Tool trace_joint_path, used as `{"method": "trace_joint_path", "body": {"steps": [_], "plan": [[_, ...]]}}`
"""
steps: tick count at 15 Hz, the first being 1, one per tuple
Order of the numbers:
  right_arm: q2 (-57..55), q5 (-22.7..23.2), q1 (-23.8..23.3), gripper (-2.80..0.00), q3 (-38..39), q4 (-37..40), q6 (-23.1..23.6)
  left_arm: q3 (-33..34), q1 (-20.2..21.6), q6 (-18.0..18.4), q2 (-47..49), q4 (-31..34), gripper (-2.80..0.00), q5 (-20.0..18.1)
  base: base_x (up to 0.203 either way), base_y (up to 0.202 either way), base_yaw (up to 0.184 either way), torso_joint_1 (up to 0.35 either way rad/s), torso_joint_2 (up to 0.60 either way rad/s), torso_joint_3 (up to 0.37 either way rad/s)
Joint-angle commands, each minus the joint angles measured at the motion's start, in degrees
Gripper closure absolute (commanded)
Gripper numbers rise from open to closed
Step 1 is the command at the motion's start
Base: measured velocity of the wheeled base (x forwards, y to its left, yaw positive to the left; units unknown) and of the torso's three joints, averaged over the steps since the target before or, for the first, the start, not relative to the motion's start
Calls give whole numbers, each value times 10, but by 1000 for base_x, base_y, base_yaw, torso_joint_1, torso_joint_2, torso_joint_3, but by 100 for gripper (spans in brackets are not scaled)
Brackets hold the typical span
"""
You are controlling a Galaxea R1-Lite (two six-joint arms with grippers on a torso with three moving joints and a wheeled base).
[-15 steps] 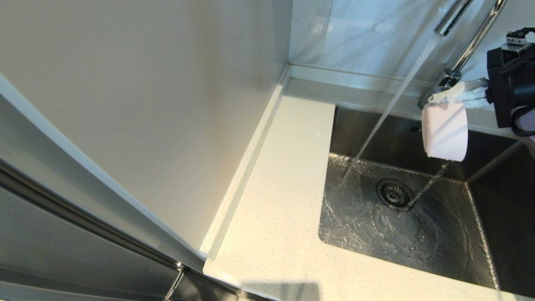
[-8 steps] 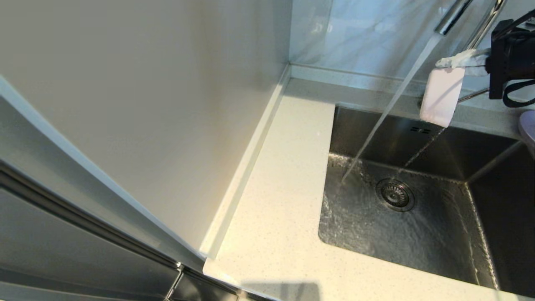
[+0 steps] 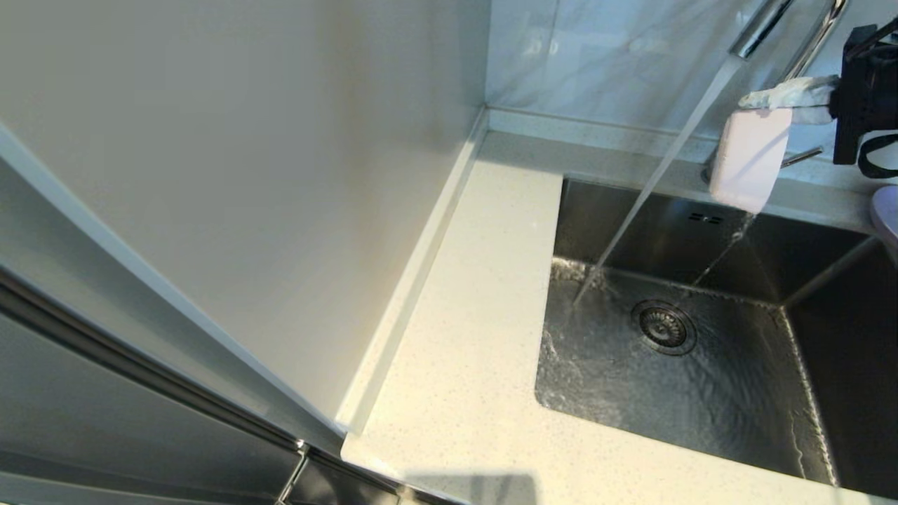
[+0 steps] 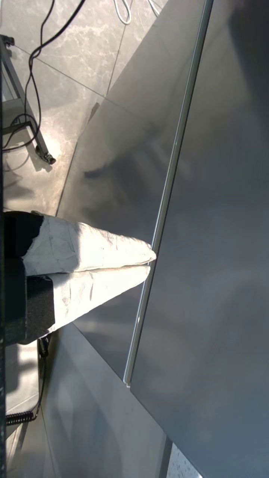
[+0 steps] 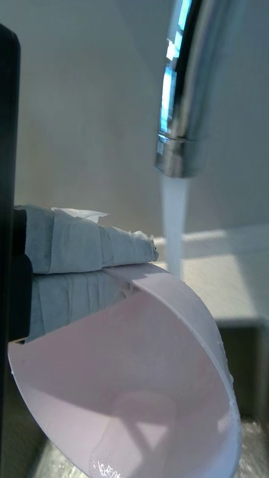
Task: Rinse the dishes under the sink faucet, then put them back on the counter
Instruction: Rinse the bowl
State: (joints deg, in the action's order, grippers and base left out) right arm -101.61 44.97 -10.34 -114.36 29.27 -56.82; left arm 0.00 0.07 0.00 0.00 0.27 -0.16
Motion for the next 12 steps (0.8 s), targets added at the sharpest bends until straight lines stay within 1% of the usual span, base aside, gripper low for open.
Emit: {"method": "trace_joint_path", "body": {"steps": [1, 2, 7, 12], "plan": [[-2, 52, 3, 0, 0, 2, -3, 0, 0, 0, 0, 0, 0, 0, 0, 0, 0, 0, 0, 0], [-4, 68, 6, 0, 0, 1, -2, 0, 0, -1, 0, 0, 0, 0, 0, 0, 0, 0, 0, 0], [-12, 88, 13, 0, 0, -2, -1, 0, 0, 0, 0, 0, 0, 0, 0, 0, 0, 0, 0, 0], [-18, 87, 33, 0, 0, -6, 0, 0, 0, 0, 0, 0, 0, 0, 0, 0, 0, 0, 0, 0]]}}
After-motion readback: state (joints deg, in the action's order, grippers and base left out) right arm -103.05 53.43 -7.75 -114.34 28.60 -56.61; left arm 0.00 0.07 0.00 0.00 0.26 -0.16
